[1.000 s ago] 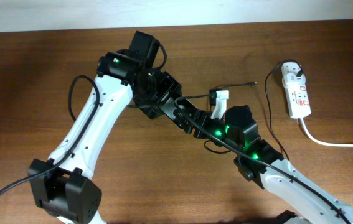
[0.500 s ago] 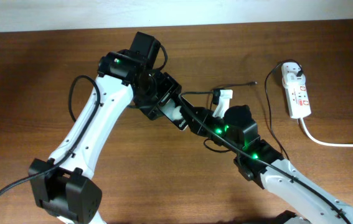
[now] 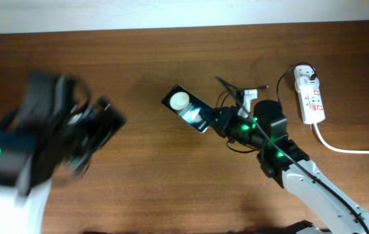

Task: Plug charger to phone and switch on socket

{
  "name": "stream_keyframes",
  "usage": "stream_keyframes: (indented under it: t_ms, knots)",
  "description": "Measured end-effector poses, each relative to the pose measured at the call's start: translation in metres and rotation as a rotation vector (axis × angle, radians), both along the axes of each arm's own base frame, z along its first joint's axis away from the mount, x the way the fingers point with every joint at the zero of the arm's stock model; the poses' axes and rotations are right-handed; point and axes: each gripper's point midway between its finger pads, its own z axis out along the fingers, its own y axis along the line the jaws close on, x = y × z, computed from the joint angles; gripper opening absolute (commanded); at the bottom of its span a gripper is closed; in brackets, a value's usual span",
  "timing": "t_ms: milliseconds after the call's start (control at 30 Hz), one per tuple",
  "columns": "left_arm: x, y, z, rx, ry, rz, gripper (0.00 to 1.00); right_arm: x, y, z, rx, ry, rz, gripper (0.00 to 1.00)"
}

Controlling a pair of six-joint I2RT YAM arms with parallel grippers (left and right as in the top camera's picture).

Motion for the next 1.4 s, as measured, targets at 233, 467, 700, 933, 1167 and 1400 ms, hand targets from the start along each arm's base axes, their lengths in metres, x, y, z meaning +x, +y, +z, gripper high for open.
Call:
stream_keyframes:
  t_ms: [233, 467, 700, 933, 1167, 1400]
  knots:
    - [-0.124, 0.069, 0.02, 0.119, -0.334, 0.258, 0.99, -0.017, 0.004, 0.008, 0.147, 0.16, 0.087, 0.04]
    - [-0.058, 0.016, -0.051, -0.244, -0.264, 0.306, 0.99, -0.027, 0.009, 0.01, 0.215, 0.264, 0.123, 0.04]
    - [-0.005, -0.062, -0.126, -0.645, -0.002, 0.196, 1.0, -0.033, 0.016, 0.01, 0.245, 0.331, 0.128, 0.04]
    - [0.02, -0.096, -0.126, -0.767, 0.065, 0.097, 0.91, -0.064, 0.057, 0.01, 0.273, 0.463, 0.187, 0.04]
    - [0.032, -0.109, -0.133, -0.787, 0.098, 0.09, 0.6, -0.07, 0.068, 0.011, 0.297, 0.518, 0.17, 0.04]
    - [0.038, -0.102, -0.137, -0.782, 0.104, 0.18, 0.48, -0.072, 0.071, 0.01, 0.317, 0.57, 0.151, 0.04]
